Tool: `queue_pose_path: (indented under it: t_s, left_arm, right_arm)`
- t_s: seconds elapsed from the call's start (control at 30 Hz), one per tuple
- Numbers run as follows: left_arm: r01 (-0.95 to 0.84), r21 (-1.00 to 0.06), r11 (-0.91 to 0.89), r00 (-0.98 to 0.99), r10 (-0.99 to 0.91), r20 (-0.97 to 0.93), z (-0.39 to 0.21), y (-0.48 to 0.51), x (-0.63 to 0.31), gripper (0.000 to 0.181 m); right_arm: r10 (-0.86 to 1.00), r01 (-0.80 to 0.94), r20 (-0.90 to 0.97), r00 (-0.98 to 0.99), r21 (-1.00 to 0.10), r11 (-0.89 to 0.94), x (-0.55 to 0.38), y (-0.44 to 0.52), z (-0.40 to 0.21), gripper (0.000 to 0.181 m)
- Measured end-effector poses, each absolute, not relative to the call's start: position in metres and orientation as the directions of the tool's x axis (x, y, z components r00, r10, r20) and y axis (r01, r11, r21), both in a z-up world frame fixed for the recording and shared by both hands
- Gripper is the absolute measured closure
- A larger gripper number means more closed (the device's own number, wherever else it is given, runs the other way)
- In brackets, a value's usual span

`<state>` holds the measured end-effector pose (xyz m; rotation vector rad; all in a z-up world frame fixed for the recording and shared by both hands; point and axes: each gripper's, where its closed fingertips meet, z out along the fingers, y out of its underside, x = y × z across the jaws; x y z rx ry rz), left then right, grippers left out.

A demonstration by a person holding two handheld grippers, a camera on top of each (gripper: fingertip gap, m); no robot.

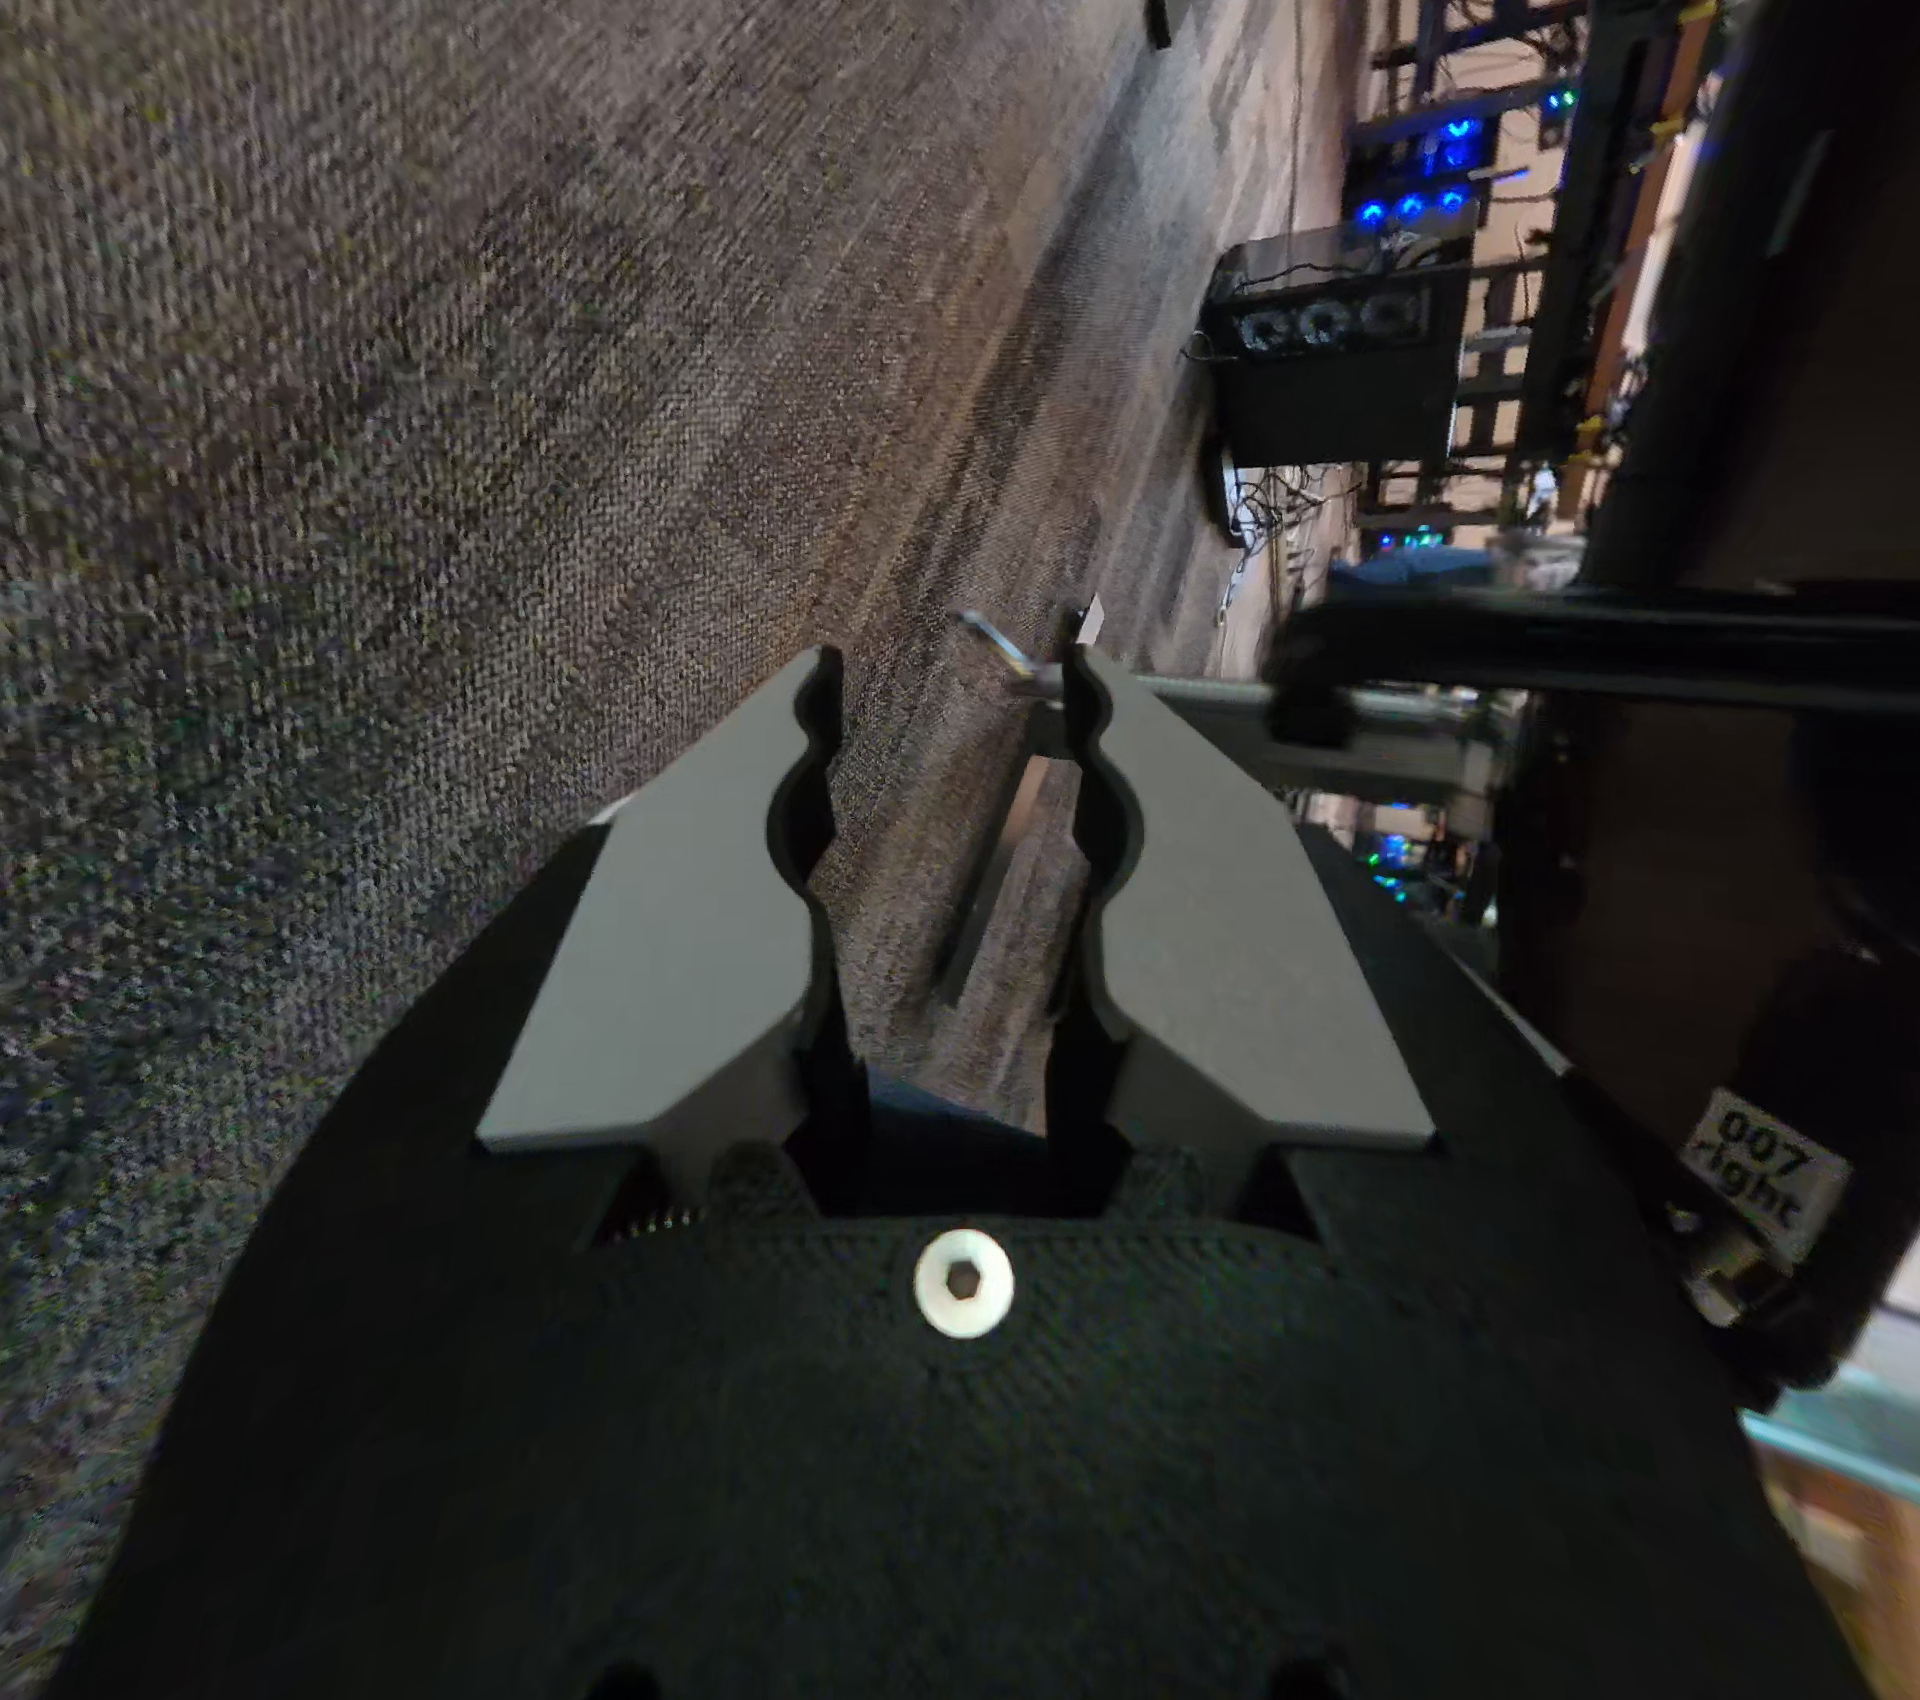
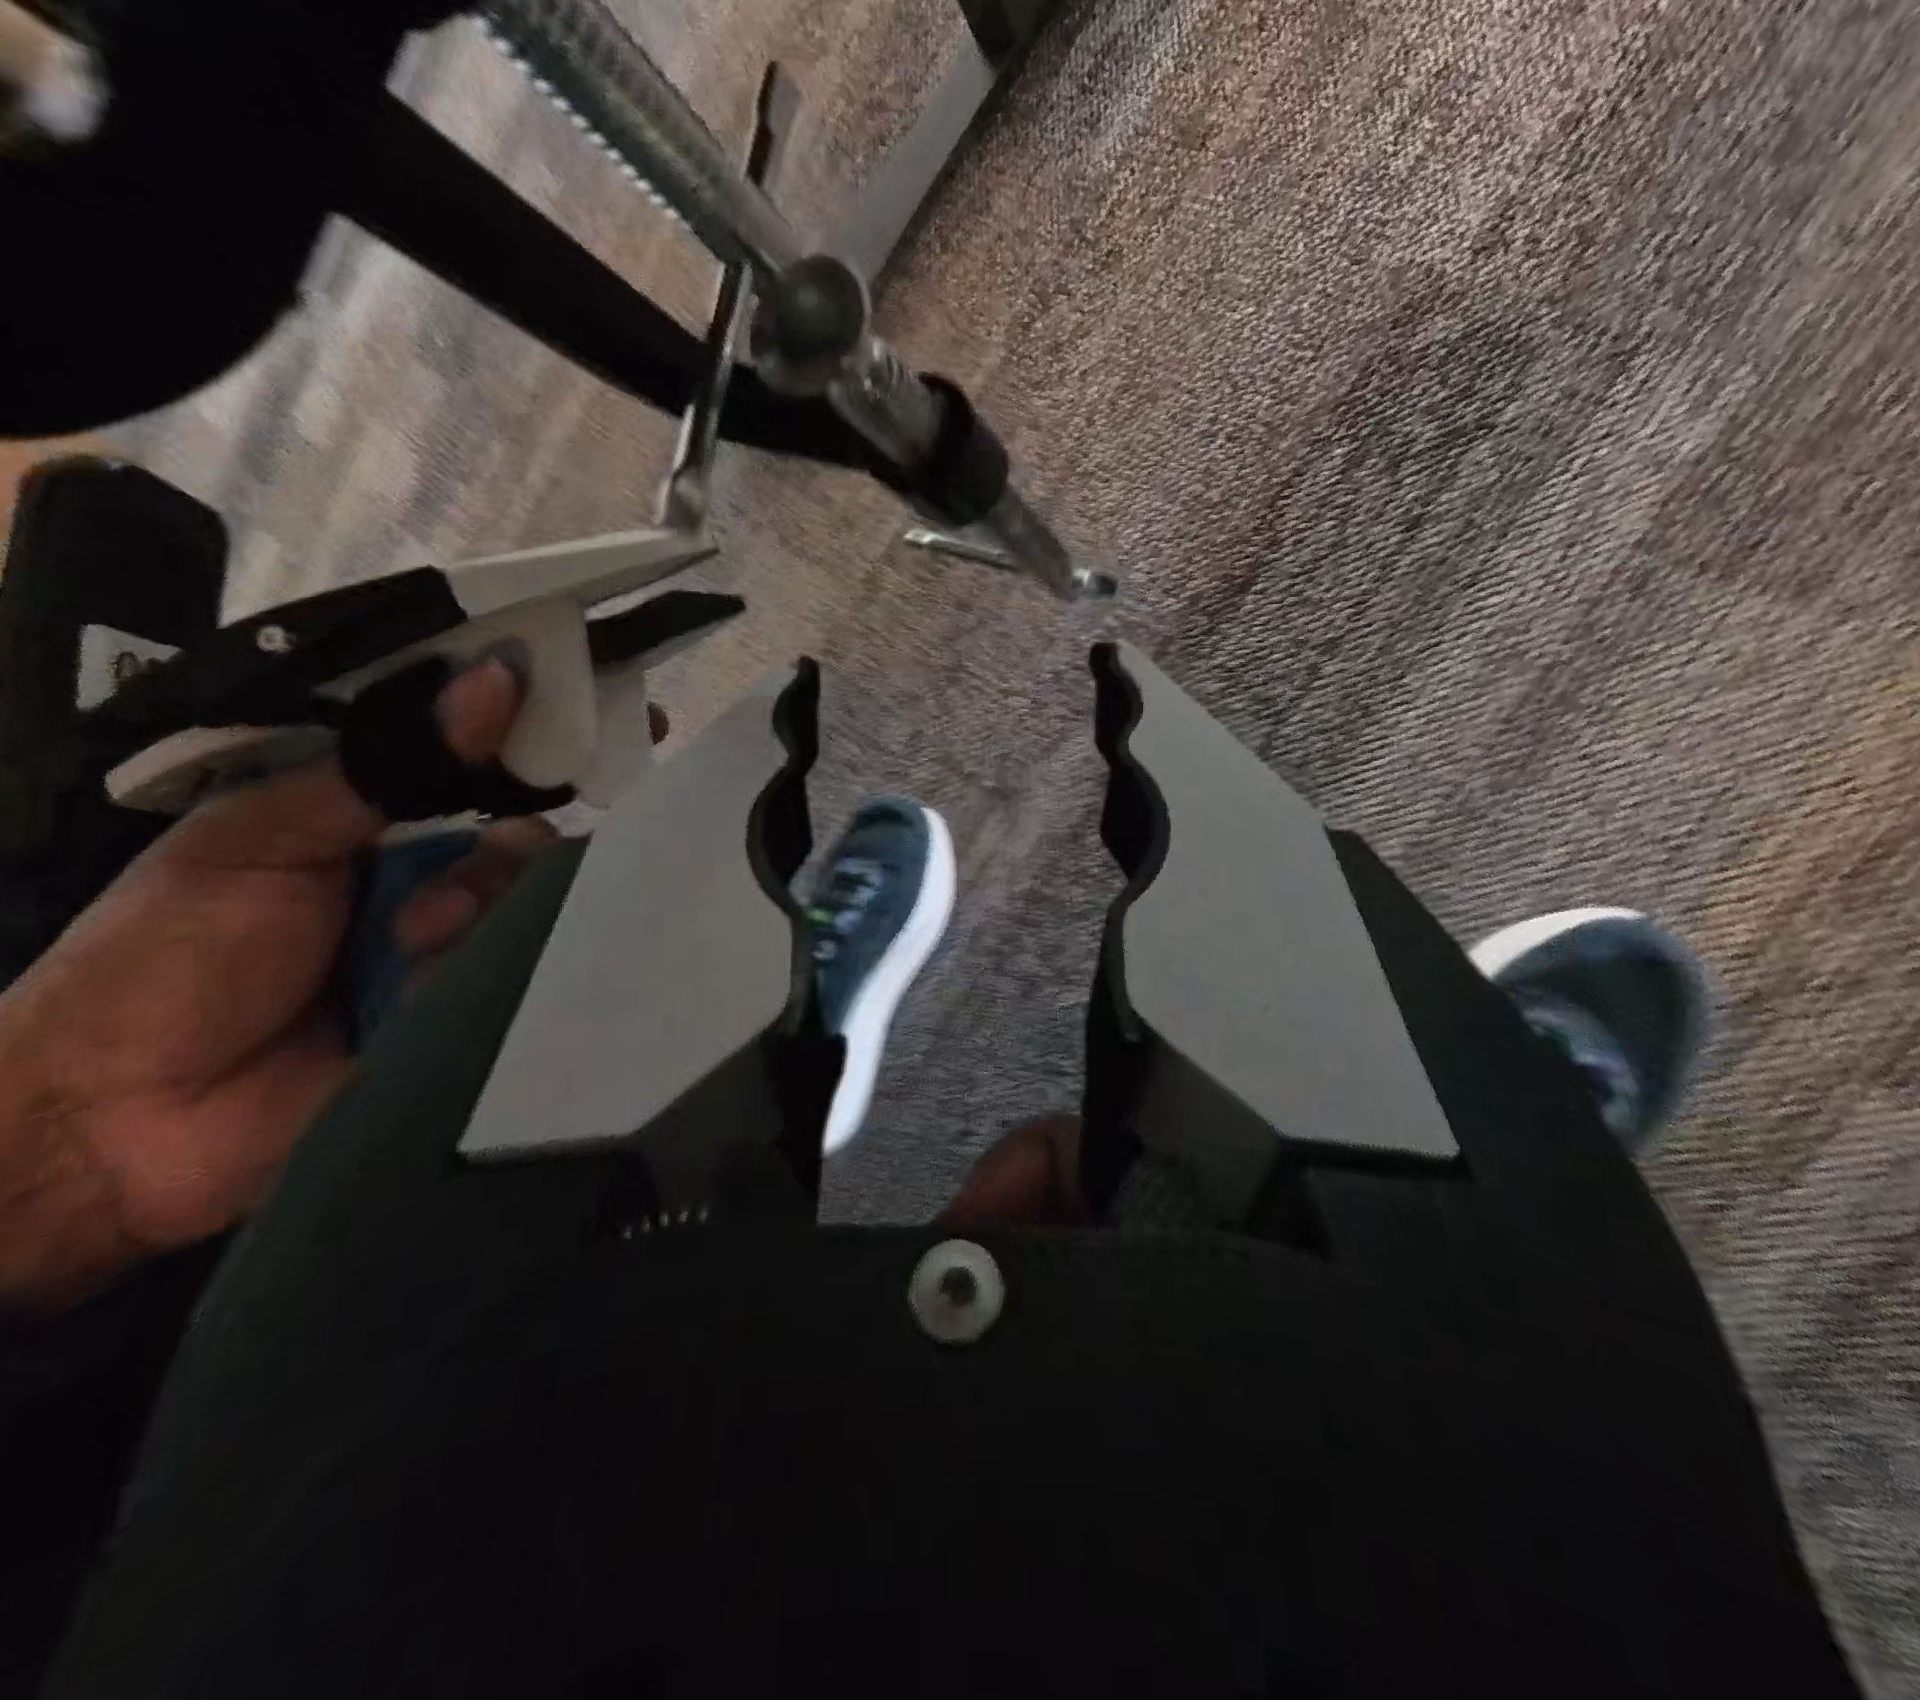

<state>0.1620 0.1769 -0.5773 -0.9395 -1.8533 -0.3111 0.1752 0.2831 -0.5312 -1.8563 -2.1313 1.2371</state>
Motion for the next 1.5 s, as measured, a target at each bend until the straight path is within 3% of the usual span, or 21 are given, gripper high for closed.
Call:
queue_pose_path:
  t_s: [0.17,0.4,0.63,0.9,1.23,1.5]
  left_arm:
    - [0.733,-0.261,0.628,-0.124,0.500,0.857,-0.539,0.176,0.176,0.124]
    - [0.720,-0.219,0.659,-0.077,0.389,0.918,-0.483,0.170,0.203,0.124]
    - [0.751,-0.299,0.589,0.042,0.408,0.912,-0.445,0.165,0.221,0.126]
    - [0.748,-0.224,0.625,0.017,0.319,0.948,-0.451,0.162,0.230,0.124]
    - [0.737,-0.208,0.644,0.008,0.299,0.954,-0.460,0.167,0.216,0.124]
    - [0.712,-0.278,0.645,-0.035,0.428,0.903,-0.486,0.165,0.200,0.124]
  right_arm:
    - [0.806,0.782,-0.533,-0.258,-0.605,-0.149,0.200,0.280,-0.510,0.130]
    - [0.774,0.692,-0.542,-0.327,-0.695,-0.194,0.239,0.277,-0.455,0.133]
    - [0.667,0.641,-0.671,-0.322,-0.674,-0.368,0.266,0.265,-0.407,0.133]
    - [0.649,0.685,-0.653,-0.390,-0.677,-0.269,0.287,0.244,-0.432,0.134]
    - [0.636,0.710,-0.671,-0.381,-0.653,-0.263,0.275,0.241,-0.445,0.133]
    - [0.723,0.739,-0.604,-0.334,-0.644,-0.196,0.259,0.253,-0.473,0.133]
